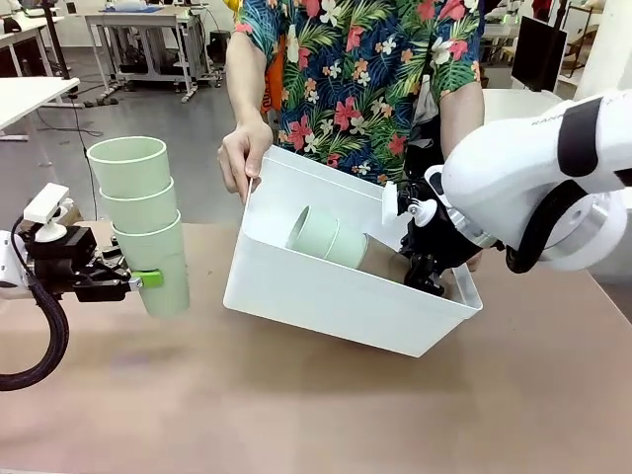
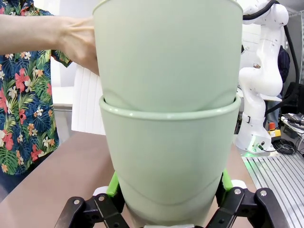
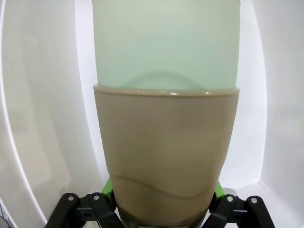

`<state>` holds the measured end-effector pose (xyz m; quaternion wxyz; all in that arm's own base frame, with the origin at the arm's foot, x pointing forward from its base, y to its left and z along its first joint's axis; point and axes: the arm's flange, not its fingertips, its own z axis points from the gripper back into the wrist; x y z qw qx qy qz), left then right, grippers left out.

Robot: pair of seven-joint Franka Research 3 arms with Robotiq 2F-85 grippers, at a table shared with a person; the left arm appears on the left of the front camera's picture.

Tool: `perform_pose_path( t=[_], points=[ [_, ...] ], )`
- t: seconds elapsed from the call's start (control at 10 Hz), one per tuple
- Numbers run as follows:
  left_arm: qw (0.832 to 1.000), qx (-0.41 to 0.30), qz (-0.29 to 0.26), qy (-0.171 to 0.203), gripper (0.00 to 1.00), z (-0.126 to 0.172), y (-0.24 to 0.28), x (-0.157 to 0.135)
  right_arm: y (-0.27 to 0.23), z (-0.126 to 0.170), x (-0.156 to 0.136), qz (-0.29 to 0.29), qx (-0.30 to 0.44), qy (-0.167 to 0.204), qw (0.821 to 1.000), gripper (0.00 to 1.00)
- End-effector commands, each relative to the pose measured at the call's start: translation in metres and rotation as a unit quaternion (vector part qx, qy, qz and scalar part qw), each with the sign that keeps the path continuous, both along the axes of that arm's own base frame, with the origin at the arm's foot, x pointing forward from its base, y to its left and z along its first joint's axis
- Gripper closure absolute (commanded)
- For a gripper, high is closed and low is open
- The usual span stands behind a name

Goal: Stack the cups and store them in the basket.
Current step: Place the stack of Reusable plastic cups into the Pantry Basket.

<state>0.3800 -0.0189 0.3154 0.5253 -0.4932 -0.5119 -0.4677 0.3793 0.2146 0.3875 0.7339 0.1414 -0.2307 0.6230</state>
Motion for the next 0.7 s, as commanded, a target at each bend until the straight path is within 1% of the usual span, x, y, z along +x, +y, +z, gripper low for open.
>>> perform_pose_path(
  t=[0.0,0.1,0.3,0.4,0.6],
  points=[
    [1.0,-0.004,-0.001,-0.002,0.13,0.006,0.0,0.0,0.001,0.005,0.002,0.001,-0.002,-0.004,1.0,0.17],
    [1.0,-0.004,-0.001,-0.002,0.13,0.006,0.0,0.0,0.0,0.0,0.0,0.0,0.0,0.0,1.0,0.17],
    [1.0,-0.004,-0.001,-0.002,0.13,0.006,0.0,0.0,0.024,0.002,0.016,0.007,-0.03,-0.003,1.0,0.17],
    [1.0,-0.004,-0.001,-0.002,0.13,0.006,0.0,0.0,0.031,0.002,0.021,0.001,-0.037,-0.001,0.999,0.17],
    [1.0,-0.004,-0.001,-0.002,0.13,0.006,0.0,0.0,0.036,-0.002,0.022,-0.004,-0.044,0.003,0.999,0.17]
  ],
)
